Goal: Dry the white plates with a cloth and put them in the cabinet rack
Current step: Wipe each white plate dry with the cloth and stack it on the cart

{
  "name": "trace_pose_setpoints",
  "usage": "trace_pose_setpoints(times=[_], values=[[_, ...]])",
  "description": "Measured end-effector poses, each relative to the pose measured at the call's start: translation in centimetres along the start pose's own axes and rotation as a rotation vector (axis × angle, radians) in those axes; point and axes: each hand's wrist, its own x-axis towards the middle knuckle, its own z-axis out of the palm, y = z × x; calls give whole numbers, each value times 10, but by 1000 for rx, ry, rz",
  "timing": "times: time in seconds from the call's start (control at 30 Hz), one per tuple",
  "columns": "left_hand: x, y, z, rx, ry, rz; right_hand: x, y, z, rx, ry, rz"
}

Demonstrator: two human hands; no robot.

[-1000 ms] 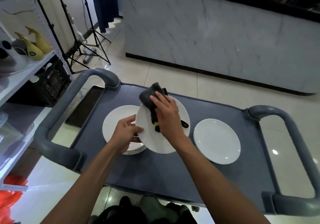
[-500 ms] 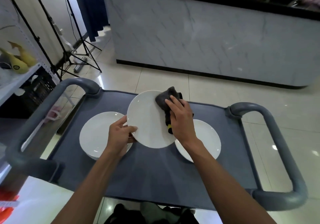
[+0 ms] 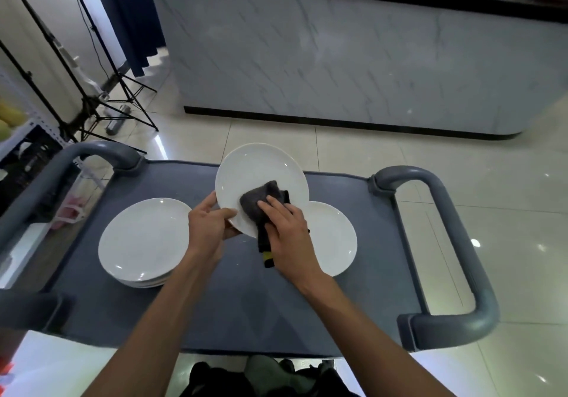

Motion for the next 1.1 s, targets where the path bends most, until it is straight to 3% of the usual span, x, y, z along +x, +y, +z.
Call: trace_pose_setpoints(times=[0.37,0.53,0.77,1.1], values=[[-13,-19,9,-37,35,-6,-26,48,-21,-55,27,-51],[-19,-20,11,11,-21,-19,-4,69,-41,-97,151,-8],[-33,-23,18,91,-156,-9,37,64,-63,-115,194,-6],[-44,-28,23,76,-178,-13,20,21,-43,-37,27,-255]])
